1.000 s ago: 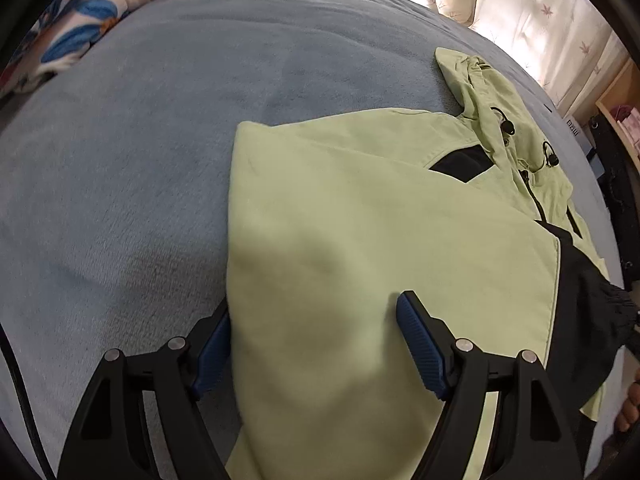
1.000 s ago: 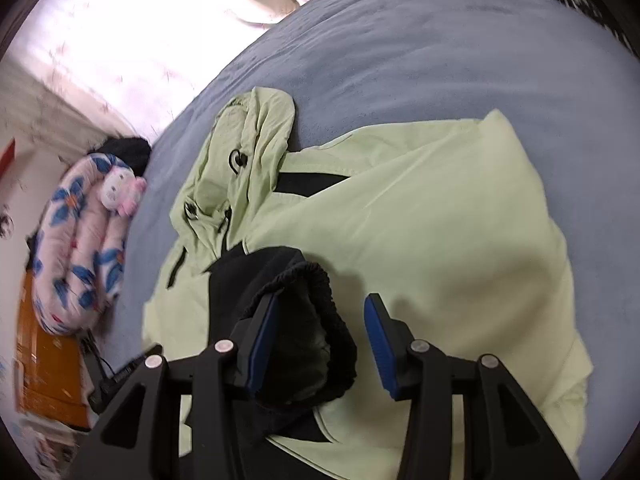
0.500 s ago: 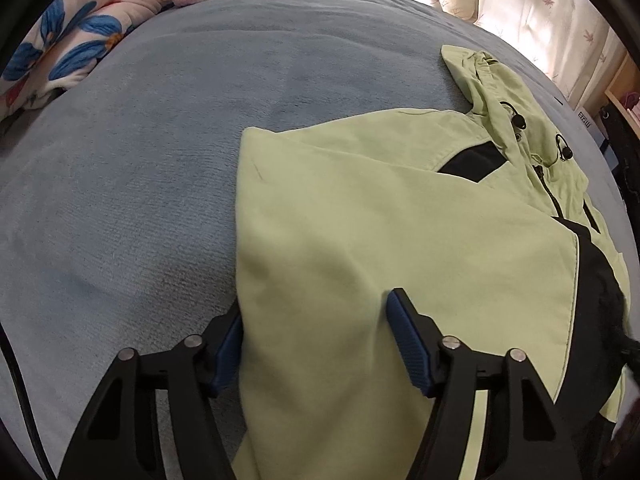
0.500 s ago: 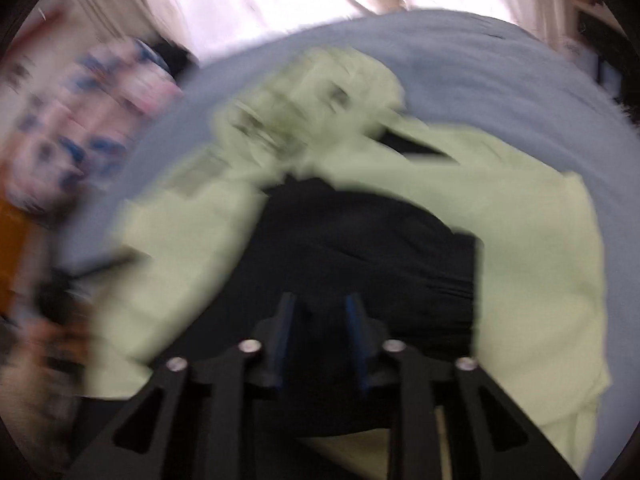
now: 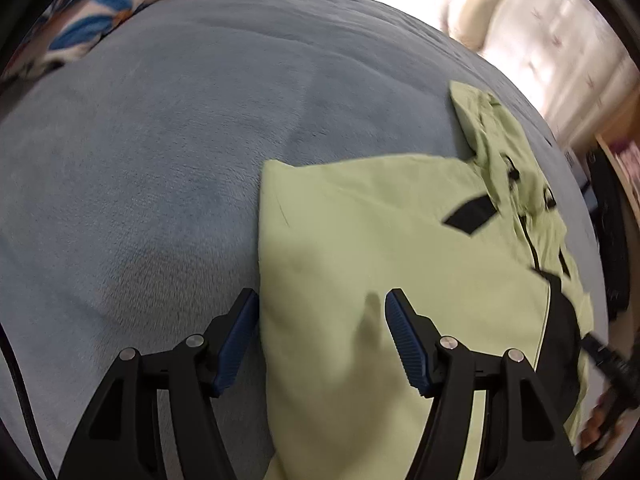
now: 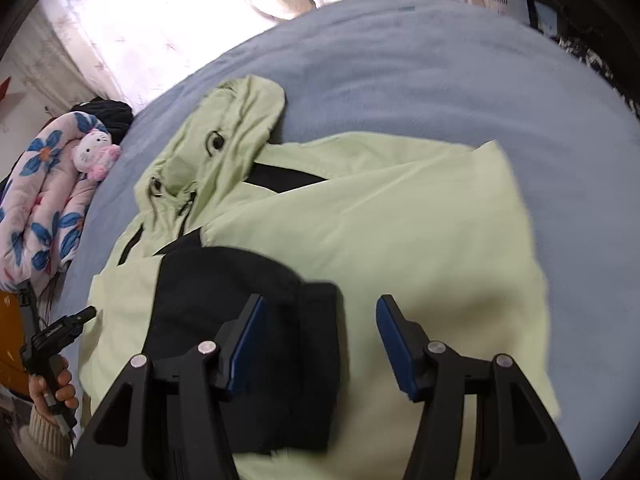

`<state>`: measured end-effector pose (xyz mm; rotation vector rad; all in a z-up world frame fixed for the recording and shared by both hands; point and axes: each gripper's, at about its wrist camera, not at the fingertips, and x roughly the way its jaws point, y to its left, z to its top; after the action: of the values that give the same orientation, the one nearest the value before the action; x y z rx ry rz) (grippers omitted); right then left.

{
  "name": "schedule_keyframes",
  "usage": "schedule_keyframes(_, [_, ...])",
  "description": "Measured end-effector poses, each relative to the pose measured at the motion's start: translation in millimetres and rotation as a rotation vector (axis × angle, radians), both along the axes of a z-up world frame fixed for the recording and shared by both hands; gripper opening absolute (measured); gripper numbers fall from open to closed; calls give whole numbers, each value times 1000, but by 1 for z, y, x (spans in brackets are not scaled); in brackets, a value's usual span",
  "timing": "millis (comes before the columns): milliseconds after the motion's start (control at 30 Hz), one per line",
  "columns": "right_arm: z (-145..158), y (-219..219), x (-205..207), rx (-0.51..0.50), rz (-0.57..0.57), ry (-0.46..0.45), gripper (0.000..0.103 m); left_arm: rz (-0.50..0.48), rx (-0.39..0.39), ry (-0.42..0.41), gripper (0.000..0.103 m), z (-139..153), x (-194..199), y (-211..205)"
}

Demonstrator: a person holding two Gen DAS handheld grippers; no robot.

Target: Fold large clothes

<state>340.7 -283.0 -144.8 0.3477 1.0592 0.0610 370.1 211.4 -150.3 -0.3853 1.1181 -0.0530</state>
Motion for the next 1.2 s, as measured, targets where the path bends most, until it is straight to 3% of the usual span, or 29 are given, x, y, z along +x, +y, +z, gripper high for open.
schedule_keyframes(67, [-13,14,12,-25,17,25,58,2,29,23,59,-6,9,-4])
schedule_keyframes(100, [-16,23,14,-72,32,20,57,-5,66,28,39,-8,11,-8])
schedule_keyframes(133, [-15,36,14,-139,63,2,40,-16,99,10,12,-6,12,-13])
schedule_keyframes(167, [-12,42,12,-176,88,-5,32,-14,126,-3,7,-3,12,-16])
schedule_keyframes(233, [-1,60,8,-255,110,-56,31,3,161,-55,5,9,9,-16])
schedule_keyframes(300, [12,63,3,-272,82,-134,30,16,191,-118,4,18,6,-15])
schedule_keyframes(367, [7,58,5,-277,46,-135,31,29,206,-136,4,16,7,-11])
schedule_keyframes(467, [-19,61,10,-331,55,-65,35,33,205,-78,5,-3,13,-7])
schedule_keyframes(533, [-12,68,3,-403,53,-70,44,45,217,-84,9,-2,11,-7])
schedule_keyframes(633, [4,77,-13,-455,65,-104,46,47,275,-80,23,9,3,-14])
schedule_keyframes(733, [21,86,-34,-479,59,-167,46,34,351,-117,31,29,-14,-24])
schedule_keyframes(833, [40,96,-53,-451,51,-232,46,22,369,-156,42,49,-35,-36])
schedule_keyframes(900, [49,108,-61,-399,68,-259,46,15,361,-172,45,61,-50,-47])
schedule_keyframes(1000, [51,132,-68,-297,149,-256,47,-23,281,-188,45,71,-74,-68])
schedule_keyframes(1100, [37,162,-76,-270,248,-220,47,-61,213,-161,46,61,-94,-91])
schedule_keyframes(1200, [11,176,-75,-324,294,-156,47,-101,260,-104,46,34,-106,-111])
